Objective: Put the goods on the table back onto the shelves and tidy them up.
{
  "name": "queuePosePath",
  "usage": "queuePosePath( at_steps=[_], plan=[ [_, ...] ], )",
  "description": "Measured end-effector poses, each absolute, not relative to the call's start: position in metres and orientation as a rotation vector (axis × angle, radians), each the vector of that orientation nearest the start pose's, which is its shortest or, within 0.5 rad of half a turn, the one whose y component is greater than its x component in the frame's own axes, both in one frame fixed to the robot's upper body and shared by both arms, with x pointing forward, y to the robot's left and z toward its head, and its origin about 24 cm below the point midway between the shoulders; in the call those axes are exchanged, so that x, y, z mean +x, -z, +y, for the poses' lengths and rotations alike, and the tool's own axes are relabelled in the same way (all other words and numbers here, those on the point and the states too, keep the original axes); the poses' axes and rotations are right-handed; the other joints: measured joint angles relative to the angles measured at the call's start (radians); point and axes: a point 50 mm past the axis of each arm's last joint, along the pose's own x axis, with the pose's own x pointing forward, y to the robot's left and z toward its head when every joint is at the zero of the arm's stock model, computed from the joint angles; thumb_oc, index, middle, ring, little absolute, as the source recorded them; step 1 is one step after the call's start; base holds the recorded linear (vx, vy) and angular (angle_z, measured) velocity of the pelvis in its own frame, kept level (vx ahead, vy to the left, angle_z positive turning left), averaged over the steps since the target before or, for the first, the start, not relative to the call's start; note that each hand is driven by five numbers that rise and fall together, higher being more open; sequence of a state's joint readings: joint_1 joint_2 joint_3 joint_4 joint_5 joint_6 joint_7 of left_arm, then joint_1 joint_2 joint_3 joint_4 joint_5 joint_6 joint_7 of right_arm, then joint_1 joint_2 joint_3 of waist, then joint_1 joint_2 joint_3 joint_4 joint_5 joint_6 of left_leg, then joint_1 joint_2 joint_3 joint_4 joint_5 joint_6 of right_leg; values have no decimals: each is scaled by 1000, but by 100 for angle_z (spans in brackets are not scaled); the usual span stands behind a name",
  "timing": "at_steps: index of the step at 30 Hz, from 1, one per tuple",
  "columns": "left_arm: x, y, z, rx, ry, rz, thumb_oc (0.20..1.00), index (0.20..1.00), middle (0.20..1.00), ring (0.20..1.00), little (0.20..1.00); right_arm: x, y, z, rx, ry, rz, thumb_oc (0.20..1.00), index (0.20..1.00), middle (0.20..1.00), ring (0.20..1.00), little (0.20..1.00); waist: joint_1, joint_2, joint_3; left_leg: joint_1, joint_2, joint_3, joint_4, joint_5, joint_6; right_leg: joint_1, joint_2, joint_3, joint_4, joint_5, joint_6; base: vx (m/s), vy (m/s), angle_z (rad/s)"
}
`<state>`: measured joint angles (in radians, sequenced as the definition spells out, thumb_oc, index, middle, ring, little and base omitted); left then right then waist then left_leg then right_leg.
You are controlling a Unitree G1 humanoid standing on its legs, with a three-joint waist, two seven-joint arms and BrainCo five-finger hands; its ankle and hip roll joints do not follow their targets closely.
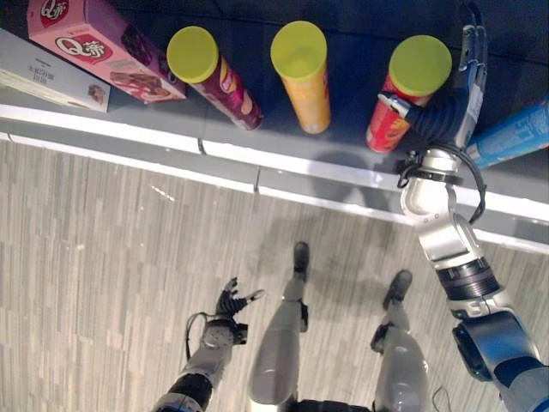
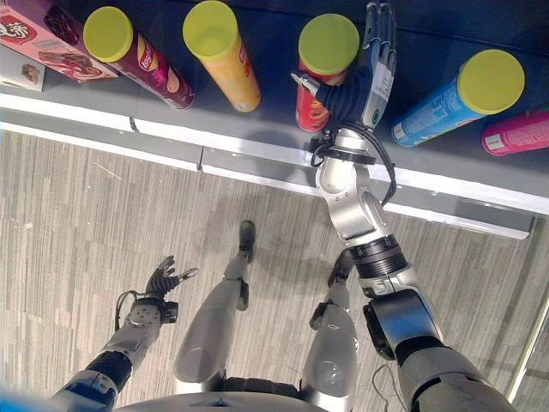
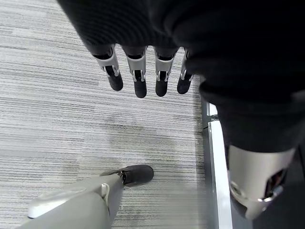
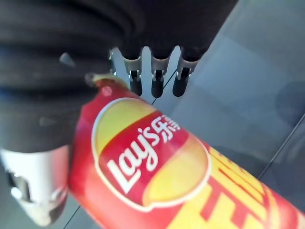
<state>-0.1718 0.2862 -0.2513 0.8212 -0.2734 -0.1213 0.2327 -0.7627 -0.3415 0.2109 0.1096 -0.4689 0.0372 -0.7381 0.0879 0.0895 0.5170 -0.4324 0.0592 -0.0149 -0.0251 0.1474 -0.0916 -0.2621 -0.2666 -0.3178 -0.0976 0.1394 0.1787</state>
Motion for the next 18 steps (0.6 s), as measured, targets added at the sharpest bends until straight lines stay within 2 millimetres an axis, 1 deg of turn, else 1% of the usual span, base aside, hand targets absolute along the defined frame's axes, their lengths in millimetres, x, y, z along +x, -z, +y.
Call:
queuePosePath(
  at_steps=[8, 11, 13, 14, 16, 17, 18],
  plan=[
    [242, 74, 210, 195, -180, 527, 1000, 1000, 1000, 1000, 1000, 317, -264, -127, -555, 506, -1004, 1000, 1000, 1000, 1000, 1000, -1, 0, 0, 8, 1, -1, 10, 0, 0, 16, 2, -2, 0, 4, -1, 0, 0, 0],
    [243, 73, 210, 194, -182, 526, 1000, 1000, 1000, 1000, 1000, 310, -266, -125, -536, 494, -1033, 1000, 1000, 1000, 1000, 1000, -4, -8, -2, 23, 4, -1, 10, 0, 0, 33, 4, -3, 0, 4, -2, 0, 0, 0],
    [241, 75, 211, 196, -185, 542, 1000, 1000, 1000, 1000, 1000, 306, -268, -123, -524, 473, -1056, 1000, 1000, 1000, 1000, 1000, -9, -29, -5, 37, 7, -1, 10, 0, 0, 43, 7, 0, 0, 5, -3, 15, -10, -4],
    [241, 76, 212, 197, -189, 550, 1000, 1000, 1000, 1000, 1000, 301, -269, -122, -513, 462, -1071, 1000, 1000, 1000, 1000, 1000, -15, -50, -10, 37, 10, -1, 11, 0, 0, 43, 10, 0, 0, 6, -4, 15, -13, -3],
    [240, 76, 212, 197, -188, 553, 1000, 1000, 1000, 1000, 1000, 300, -268, -121, -512, 443, -1073, 1000, 1000, 1000, 1000, 1000, -20, -64, -14, 37, 11, -1, 11, 0, 0, 43, 11, 0, 0, 7, -6, 0, 0, 0],
    [241, 76, 214, 193, -199, 556, 1000, 1000, 1000, 1000, 1000, 300, -263, -121, -511, 413, -1051, 1000, 1000, 1000, 1000, 1000, -23, -82, -24, 40, 14, 1, 12, 0, 0, 45, 14, 2, 0, 8, -7, 30, 9, -4],
    [240, 76, 216, 195, -203, 560, 1000, 1000, 1000, 1000, 1000, 301, -258, -121, -508, 389, -1027, 1000, 1000, 1000, 1000, 1000, -23, -92, -30, 44, 15, 2, 12, 0, 0, 48, 15, 2, 0, 8, -7, 37, 15, -5]
  ],
)
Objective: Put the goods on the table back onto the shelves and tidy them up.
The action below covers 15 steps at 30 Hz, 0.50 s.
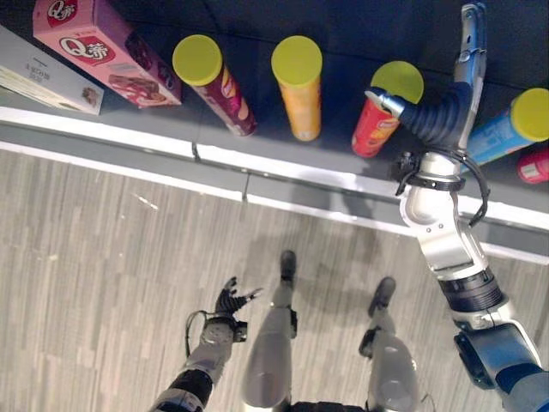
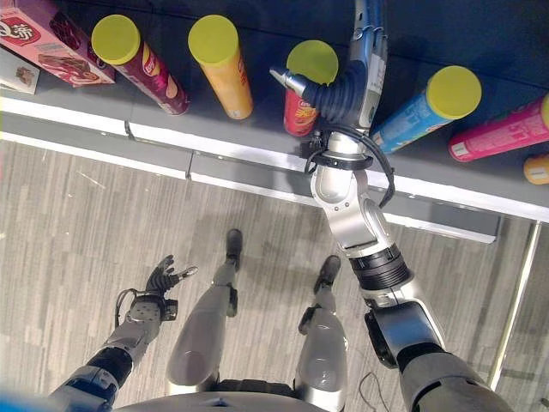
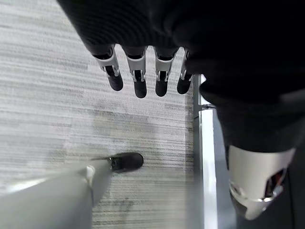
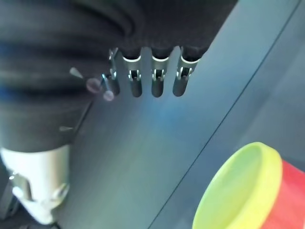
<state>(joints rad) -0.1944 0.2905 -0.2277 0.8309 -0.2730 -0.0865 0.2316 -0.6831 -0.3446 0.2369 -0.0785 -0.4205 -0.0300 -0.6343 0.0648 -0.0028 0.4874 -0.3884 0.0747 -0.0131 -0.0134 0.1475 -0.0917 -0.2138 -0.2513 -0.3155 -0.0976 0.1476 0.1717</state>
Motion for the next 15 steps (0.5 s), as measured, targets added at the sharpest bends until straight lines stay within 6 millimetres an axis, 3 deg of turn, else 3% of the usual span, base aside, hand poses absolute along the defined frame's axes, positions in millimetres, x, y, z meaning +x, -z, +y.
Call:
queuePosePath(
  at_steps=[2, 6, 9, 10, 13, 15],
  plan=[
    [240, 76, 217, 196, -204, 566, 1000, 1000, 1000, 1000, 1000, 301, -248, -123, -518, 362, -987, 1000, 1000, 1000, 1000, 1000, -4, -13, -7, 14, 3, 2, -1, -1, -1, 12, 1, 1, 0, 0, 0, 48, 29, -3],
    [231, 81, 227, 206, -227, 599, 1000, 1000, 1000, 1000, 1000, 296, -203, -132, -536, 239, -800, 1000, 1000, 1000, 1000, 1000, -13, -61, -42, 75, 7, 24, -18, -9, -10, 47, 2, 25, 0, -3, -3, 49, 40, -15],
    [227, 82, 234, 212, -239, 613, 1000, 1000, 1000, 1000, 1000, 287, -187, -143, -571, 191, -745, 1000, 1000, 1000, 1000, 1000, -40, -86, -67, 93, 8, 34, -23, -11, -13, 59, 2, 32, 0, -2, -3, 42, 45, -13],
    [223, 85, 236, 241, -233, 631, 1000, 1000, 1000, 1000, 1000, 283, -181, -149, -578, 170, -711, 1000, 1000, 1000, 1000, 1000, -60, -103, -95, 107, 10, 48, -29, -12, -14, 59, 1, 50, 0, -3, -4, 61, 72, -23],
    [217, 88, 237, 254, -222, 649, 1000, 1000, 1000, 1000, 1000, 274, -168, -164, -621, 156, -654, 1000, 1000, 1000, 1000, 1000, -82, -112, -140, 132, 11, 70, -41, -12, -14, 63, 2, 72, 0, 0, -1, 73, 54, -30],
    [199, 98, 242, 277, -224, 703, 1000, 1000, 1000, 1000, 1000, 260, -150, -177, -680, 123, -582, 1000, 1000, 1000, 1000, 1000, -107, -123, -197, 204, 16, 118, -76, -16, -14, 83, 3, 115, 0, -2, 0, 73, 71, -57]
  ],
)
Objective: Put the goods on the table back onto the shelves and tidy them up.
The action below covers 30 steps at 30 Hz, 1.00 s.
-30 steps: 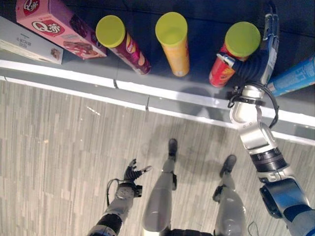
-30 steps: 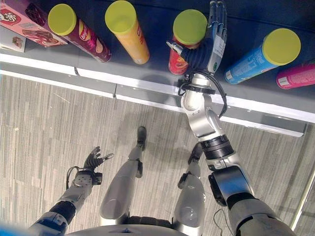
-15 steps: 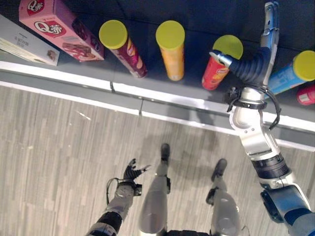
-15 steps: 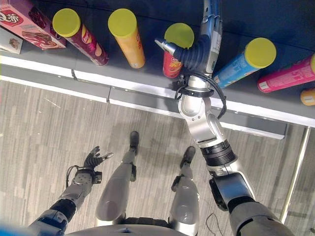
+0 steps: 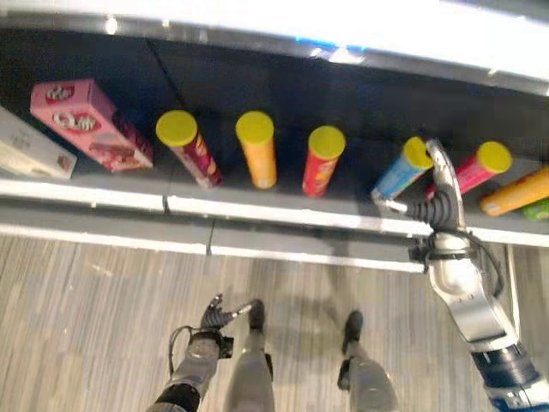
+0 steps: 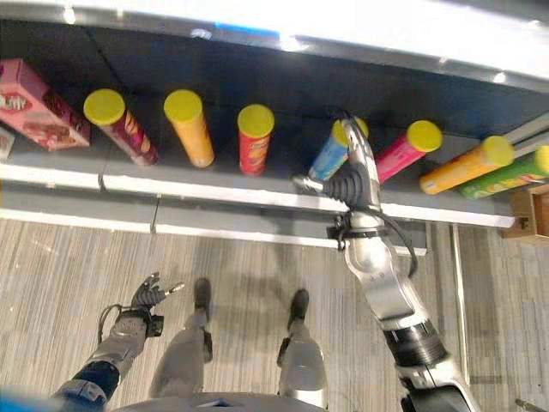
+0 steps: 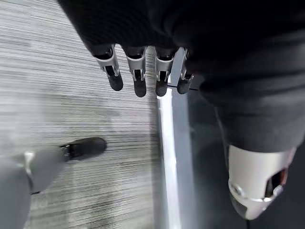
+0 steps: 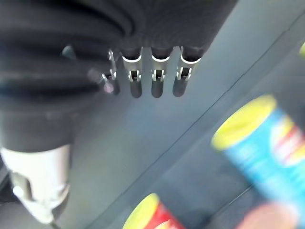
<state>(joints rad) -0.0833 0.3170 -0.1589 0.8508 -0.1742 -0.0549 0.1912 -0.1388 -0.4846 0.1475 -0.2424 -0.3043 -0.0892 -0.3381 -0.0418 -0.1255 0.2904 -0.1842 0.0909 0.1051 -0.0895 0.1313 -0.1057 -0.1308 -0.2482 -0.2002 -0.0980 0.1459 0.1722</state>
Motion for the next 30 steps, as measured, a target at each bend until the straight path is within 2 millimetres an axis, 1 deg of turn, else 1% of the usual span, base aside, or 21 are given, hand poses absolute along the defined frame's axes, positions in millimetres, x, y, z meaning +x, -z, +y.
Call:
queuePosePath(
  at_steps=[1, 2, 3, 4, 7, 8, 12, 14, 16, 18, 19, 20, 21, 23, 24, 25, 26, 27, 28, 29, 30],
  plan=[
    [196, 100, 242, 279, -221, 711, 1000, 1000, 1000, 1000, 1000, 254, -147, -182, -689, 126, -569, 1000, 1000, 1000, 1000, 1000, -27, 1, -18, 9, 1, 6, -1, -2, -3, 2, 2, 7, 0, -1, 1, 51, 61, -31],
    [196, 100, 242, 281, -219, 711, 1000, 1000, 1000, 1000, 1000, 248, -146, -187, -696, 129, -560, 1000, 1000, 1000, 1000, 1000, -36, 1, -21, 28, 1, 17, -1, -6, -2, 14, 2, 18, 0, -2, 2, 65, 66, -36],
    [188, 104, 243, 297, -216, 732, 1000, 1000, 1000, 1000, 1000, 244, -144, -191, -698, 141, -551, 1000, 1000, 1000, 1000, 1000, -41, 5, -37, 49, 5, 37, -2, -17, 1, 21, 3, 38, 0, -3, 3, 64, 53, -43],
    [191, 103, 241, 300, -207, 727, 1000, 1000, 1000, 1000, 1000, 242, -142, -193, -702, 146, -540, 1000, 1000, 1000, 1000, 1000, -53, 0, -45, 61, 5, 52, -2, -22, 0, 20, 4, 52, 0, -3, 3, 64, 53, -51],
    [185, 108, 234, 300, -186, 741, 1000, 1000, 1000, 1000, 1000, 235, -134, -205, -728, 158, -486, 1000, 1000, 1000, 1000, 1000, -73, 11, -82, 99, 10, 89, -2, -35, -1, 35, 7, 90, 0, -3, 3, 15, 29, -37],
    [186, 108, 232, 297, -182, 739, 1000, 1000, 1000, 1000, 1000, 234, -132, -206, -736, 153, -474, 1000, 1000, 1000, 1000, 1000, -93, 11, -96, 104, 10, 98, -2, -36, -1, 31, 8, 99, 0, -5, 5, 35, 30, -26],
    [179, 113, 227, 320, -139, 765, 1000, 1000, 1000, 1000, 1000, 228, -99, -229, -687, 136, -276, 1000, 1000, 1000, 1000, 1000, -123, 6, -134, 139, 9, 145, -3, -49, -4, 29, 8, 146, -2, -17, 9, 32, 16, -31],
    [175, 115, 228, 319, -137, 780, 1000, 1000, 1000, 1000, 1000, 222, -90, -238, -640, 142, -206, 1000, 1000, 1000, 1000, 1000, -124, 4, -139, 155, 10, 163, -7, -55, -2, 32, 7, 158, -3, -17, 10, 15, 15, -27],
    [171, 117, 228, 319, -133, 791, 1000, 1000, 1000, 1000, 1000, 219, -83, -247, -600, 170, -165, 1000, 1000, 1000, 1000, 1000, -140, 1, -145, 166, 8, 175, -6, -59, -3, 34, 7, 168, -2, -17, 10, 18, 8, -25],
    [170, 118, 225, 316, -107, 794, 1000, 1000, 1000, 1000, 1000, 211, -78, -263, -610, 222, -116, 1000, 1000, 1000, 1000, 1000, -157, 0, -151, 174, 8, 192, -8, -66, -3, 32, 7, 185, -1, -16, 13, 9, 11, -20],
    [172, 117, 224, 321, -97, 789, 1000, 1000, 1000, 1000, 1000, 202, -75, -273, -634, 245, -81, 1000, 1000, 1000, 1000, 1000, -163, 1, -152, 175, 7, 192, -5, -67, -2, 33, 7, 185, 0, -11, 21, 0, 0, 0],
    [171, 118, 224, 328, -94, 791, 1000, 1000, 1000, 1000, 1000, 193, -74, -287, -667, 278, -45, 1000, 1000, 1000, 1000, 1000, -164, 4, -153, 177, 7, 193, -3, -66, 3, 37, 7, 185, 0, -1, 15, -2, -4, -6],
    [169, 119, 224, 340, -87, 797, 1000, 1000, 1000, 1000, 1000, 191, -74, -292, -677, 295, -35, 1000, 1000, 1000, 1000, 1000, -189, 4, -154, 180, 7, 198, -3, -68, 3, 37, 8, 191, 0, 2, 19, -20, -6, -12],
    [171, 119, 221, 346, -61, 794, 1000, 1000, 1000, 1000, 1000, 184, -68, -299, -689, 301, 10, 1000, 1000, 1000, 1000, 1000, -202, 4, -153, 181, 6, 211, -5, -75, -5, 26, 9, 205, 6, 4, 19, -125, -116, -37],
    [179, 116, 219, 361, -37, 776, 1000, 1000, 1000, 1000, 1000, 182, -60, -297, -675, 286, 41, 1000, 1000, 1000, 1000, 1000, -207, -1, -145, 172, 10, 240, -2, -78, -4, -55, 27, 212, 81, 16, 22, -157, -206, -75],
    [187, 112, 219, 367, -35, 754, 1000, 1000, 1000, 1000, 1000, 185, -54, -295, -666, 270, 56, 1000, 1000, 1000, 1000, 1000, -206, -6, -122, 170, 34, 262, 5, -79, -4, -78, 39, 201, 89, 51, 41, -135, -256, -109],
    [194, 107, 221, 373, -30, 733, 1000, 1000, 1000, 1000, 1000, 190, -44, -289, -640, 253, 86, 1000, 1000, 1000, 1000, 1000, -200, 1, -82, 161, 76, 297, 28, -82, 5, -89, 49, 131, 61, 72, 104, -84, -255, -77],
    [195, 107, 220, 370, -28, 732, 1000, 1000, 1000, 1000, 1000, 186, -39, -289, -640, 244, 112, 1000, 1000, 1000, 1000, 1000, -202, 3, -79, 158, 107, 301, 28, -76, 11, -90, 28, 78, 106, 8, 36, -81, -566, -62],
    [193, 107, 222, 373, -30, 737, 1000, 1000, 1000, 1000, 1000, 187, -41, -291, -639, 257, 104, 1000, 1000, 1000, 1000, 1000, -185, 19, -73, 149, 166, 325, 41, -45, -15, -94, -24, 43, 193, -7, 56, -56, -633, -37],
    [190, 107, 227, 380, -41, 744, 1000, 1000, 1000, 1000, 1000, 189, -43, -291, -638, 258, 94, 1000, 1000, 1000, 1000, 1000, -162, 30, -65, 145, 206, 351, 49, -31, -36, -99, -65, 7, 243, -9, 53, -4, -455, -55],
    [186, 108, 232, 385, -51, 754, 1000, 1000, 1000, 1000, 1000, 193, -46, -289, -642, 254, 77, 1000, 1000, 1000, 1000, 1000, -128, 37, -62, 145, 244, 361, 64, -27, -43, -113, -116, -28, 275, -8, 53, -3, -265, -65]
  ],
)
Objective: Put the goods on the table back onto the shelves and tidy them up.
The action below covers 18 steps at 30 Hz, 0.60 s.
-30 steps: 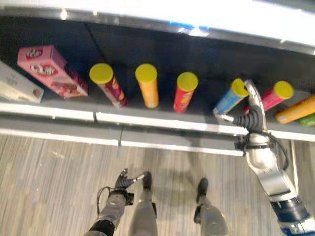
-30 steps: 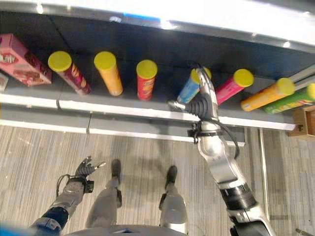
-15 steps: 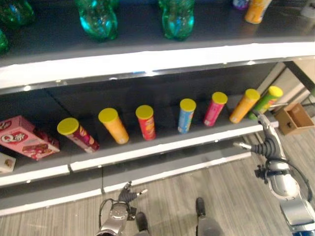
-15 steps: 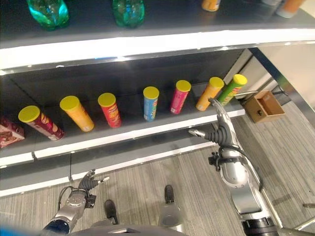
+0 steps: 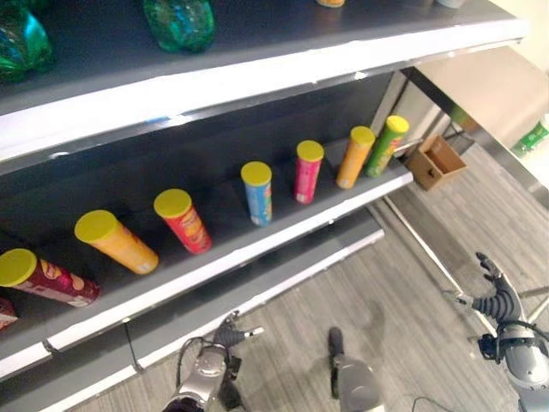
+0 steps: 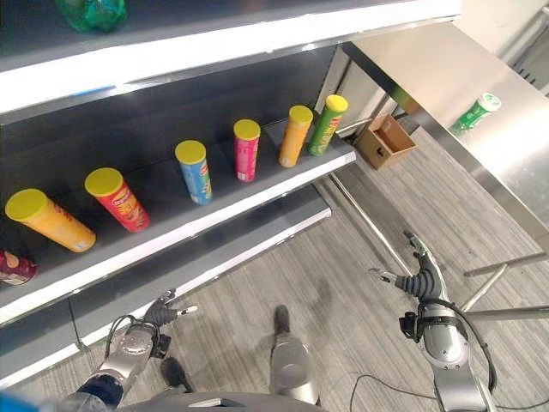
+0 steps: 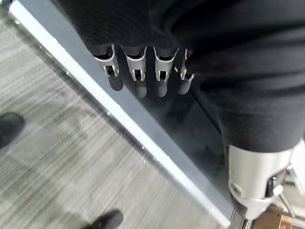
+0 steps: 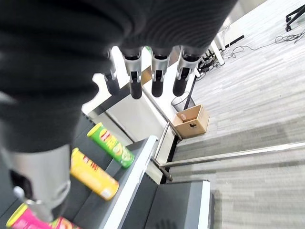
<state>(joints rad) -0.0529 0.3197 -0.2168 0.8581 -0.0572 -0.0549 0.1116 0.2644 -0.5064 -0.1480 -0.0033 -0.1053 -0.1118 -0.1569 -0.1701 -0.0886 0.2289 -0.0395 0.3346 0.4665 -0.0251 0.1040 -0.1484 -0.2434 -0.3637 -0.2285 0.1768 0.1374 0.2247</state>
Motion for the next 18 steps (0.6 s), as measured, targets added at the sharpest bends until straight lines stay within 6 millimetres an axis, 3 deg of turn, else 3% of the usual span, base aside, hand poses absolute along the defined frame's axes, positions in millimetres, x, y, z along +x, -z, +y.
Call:
queuePosePath(
  at_steps=[1, 2, 3, 4, 5, 6, 8, 11, 12, 13, 14, 16, 17, 18],
  plan=[
    [184, 108, 237, 389, -63, 761, 1000, 1000, 1000, 1000, 1000, 196, -48, -289, -649, 252, 65, 1000, 1000, 1000, 1000, 1000, 17, 4, 4, 2, 29, 7, 11, 0, 0, 0, -30, -8, 1, 2, 4, 17, -390, -85],
    [165, 112, 254, 410, -101, 811, 1000, 1000, 1000, 1000, 1000, 203, -58, -288, -654, 258, 17, 1000, 1000, 1000, 1000, 1000, 43, 3, 3, 14, 83, -20, 37, -14, -15, 62, -70, -8, -62, 27, -23, 19, -390, -55],
    [156, 113, 264, 430, -117, 839, 1000, 1000, 1000, 1000, 1000, 206, -63, -287, -661, 255, -3, 1000, 1000, 1000, 1000, 1000, 44, -11, -1, 23, 108, -26, 43, 1, -47, 105, -75, 2, -89, 44, -38, 55, -373, -36],
    [153, 112, 271, 441, -132, 850, 1000, 1000, 1000, 1000, 1000, 207, -67, -288, -671, 252, -18, 1000, 1000, 1000, 1000, 1000, 45, -33, -7, 28, 123, -35, 46, 5, -58, 132, -67, 4, -98, -15, 22, 100, -359, -42],
    [156, 118, 254, 375, -138, 855, 1000, 1000, 1000, 1000, 1000, 223, -85, -297, -710, 279, -72, 1000, 1000, 1000, 1000, 1000, 49, 55, 28, 25, 179, -96, 46, -14, -91, 103, 26, 12, -89, -46, 36, 40, -377, -65],
    [157, 122, 241, 336, -116, 855, 1000, 1000, 1000, 1000, 1000, 226, -92, -300, -719, 292, -89, 1000, 1000, 1000, 1000, 1000, 46, 72, 24, 30, 151, -84, 52, -18, -97, 73, 35, 34, -74, -53, 44, 15, -422, -65],
    [163, 125, 216, 270, -85, 836, 1000, 1000, 1000, 1000, 1000, 227, -101, -308, -769, 295, -93, 1000, 1000, 1000, 1000, 1000, 27, 98, 27, 28, 171, -70, 63, 51, -18, 63, 59, 44, -58, -65, 46, 42, -296, -33],
    [178, 120, 196, 206, -64, 771, 1000, 1000, 1000, 1000, 1000, 221, -119, -315, -875, 261, -122, 1000, 1000, 1000, 1000, 1000, -29, 118, -1, 88, 212, -68, 74, 193, -14, 106, 105, 44, -30, -127, 27, 68, -296, -29],
    [183, 116, 199, 213, -67, 756, 1000, 1000, 1000, 1000, 1000, 219, -120, -315, -876, 266, -131, 1000, 1000, 1000, 1000, 1000, -27, 109, -10, 70, 225, -77, 90, 251, -13, 107, 119, 47, -33, -132, 17, -5, -285, -17],
    [187, 113, 202, 208, -74, 736, 1000, 1000, 1000, 1000, 1000, 216, -121, -315, -879, 266, -136, 1000, 1000, 1000, 1000, 1000, -27, 99, -16, 48, 241, -103, 105, 297, 11, 109, 130, 45, -40, -136, 0, -4, -241, -9],
    [188, 112, 201, 200, -76, 730, 1000, 1000, 1000, 1000, 1000, 214, -124, -316, -882, 274, -144, 1000, 1000, 1000, 1000, 1000, -22, 103, -22, 37, 254, -122, 109, 313, 29, 116, 146, 40, -56, -132, -7, 4, -376, -3],
    [187, 113, 198, 185, -74, 733, 1000, 1000, 1000, 1000, 1000, 214, -126, -317, -880, 286, -152, 1000, 1000, 1000, 1000, 1000, -23, 119, -32, 14, 276, -136, 122, 360, 85, 124, 182, 24, -52, -133, -25, 22, -354, 12],
    [187, 113, 199, 186, -75, 735, 1000, 1000, 1000, 1000, 1000, 212, -124, -317, -879, 283, -148, 1000, 1000, 1000, 1000, 1000, -22, 118, -36, 8, 293, -149, 124, 406, 139, 134, 198, 11, -49, -145, -39, 18, -370, 15],
    [180, 116, 198, 180, -75, 751, 1000, 1000, 1000, 1000, 1000, 210, -132, -315, -886, 282, -182, 1000, 1000, 1000, 1000, 1000, -9, 128, -34, -1, 333, -156, 155, 414, 149, 164, 237, 12, -68, -153, -61, 6, -339, 7]
  ],
)
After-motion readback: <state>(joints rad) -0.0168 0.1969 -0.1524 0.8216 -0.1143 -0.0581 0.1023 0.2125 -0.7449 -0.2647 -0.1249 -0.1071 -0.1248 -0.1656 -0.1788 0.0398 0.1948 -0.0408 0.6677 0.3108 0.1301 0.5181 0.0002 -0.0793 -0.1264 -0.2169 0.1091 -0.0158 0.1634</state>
